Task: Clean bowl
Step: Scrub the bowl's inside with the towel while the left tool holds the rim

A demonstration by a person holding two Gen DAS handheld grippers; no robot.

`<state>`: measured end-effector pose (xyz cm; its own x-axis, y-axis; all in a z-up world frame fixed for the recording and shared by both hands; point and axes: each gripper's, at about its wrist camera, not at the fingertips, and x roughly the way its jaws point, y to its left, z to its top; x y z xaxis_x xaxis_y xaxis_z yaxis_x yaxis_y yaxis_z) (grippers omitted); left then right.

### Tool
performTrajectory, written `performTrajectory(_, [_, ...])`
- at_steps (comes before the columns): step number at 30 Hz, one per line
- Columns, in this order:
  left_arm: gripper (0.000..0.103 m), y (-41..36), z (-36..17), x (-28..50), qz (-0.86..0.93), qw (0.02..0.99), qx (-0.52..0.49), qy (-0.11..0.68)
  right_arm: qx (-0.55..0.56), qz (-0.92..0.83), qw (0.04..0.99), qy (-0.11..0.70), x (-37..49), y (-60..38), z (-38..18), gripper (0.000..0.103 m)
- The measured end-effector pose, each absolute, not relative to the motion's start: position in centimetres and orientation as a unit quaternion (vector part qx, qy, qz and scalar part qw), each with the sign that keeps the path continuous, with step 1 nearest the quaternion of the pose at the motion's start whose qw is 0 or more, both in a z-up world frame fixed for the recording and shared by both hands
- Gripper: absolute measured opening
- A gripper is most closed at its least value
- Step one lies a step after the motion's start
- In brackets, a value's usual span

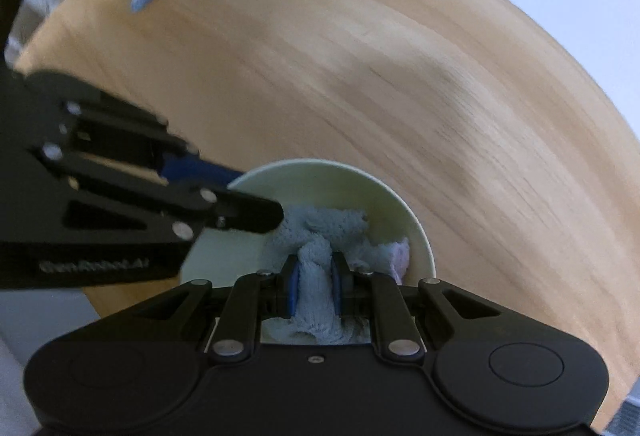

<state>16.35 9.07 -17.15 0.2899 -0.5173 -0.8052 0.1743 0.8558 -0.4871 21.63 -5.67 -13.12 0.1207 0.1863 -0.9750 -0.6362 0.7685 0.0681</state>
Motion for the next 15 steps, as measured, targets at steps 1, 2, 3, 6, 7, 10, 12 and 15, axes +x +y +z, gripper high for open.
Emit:
performTrajectory(1, [0.012, 9.1, -17.1, 16.4, -0.220, 0.788, -0.154, 0.554, -0.185, 0.286, 0.724, 0.599, 21.5, -5.7, -12.5, 0.018])
performTrajectory(2, [0.012, 9.1, -17.1, 16.4, -0.220, 0.788, -0.153, 0.554, -0.183, 0.290, 0.723, 0.599, 21.3, -5.8, -11.7, 0.018])
performTrajectory(3, [0.012, 9.0, -17.1, 16.4, -0.220, 0.788, -0.153, 0.555, -0.182, 0.293, 0.722, 0.600, 21.2, -5.9, -11.1, 0.018])
performTrajectory(6, [0.012, 9.0, -17.0, 16.5, -0.222, 0.788, -0.150, 0.555, -0.193, 0.299, 0.710, 0.607, 21.6, -5.9, -9.4, 0.018])
performTrajectory(7, [0.012, 8.9, -17.0, 16.5, -0.221, 0.788, -0.149, 0.555, -0.197, 0.301, 0.701, 0.616, 21.9, -5.8, -9.1, 0.018])
performTrajectory(10, [0.012, 8.8, -17.0, 16.5, -0.218, 0.789, -0.149, 0.555, -0.206, 0.301, 0.683, 0.633, 22.2, -5.9, -8.7, 0.018])
performTrajectory(12, [0.012, 8.7, -16.8, 16.5, -0.215, 0.793, -0.143, 0.551, -0.211, 0.302, 0.663, 0.652, 22.7, -5.6, -9.6, 0.018])
performTrajectory(15, [0.010, 8.3, -16.6, 16.3, -0.214, 0.800, -0.131, 0.545, -0.215, 0.307, 0.642, 0.669, 23.3, -4.8, -11.3, 0.018])
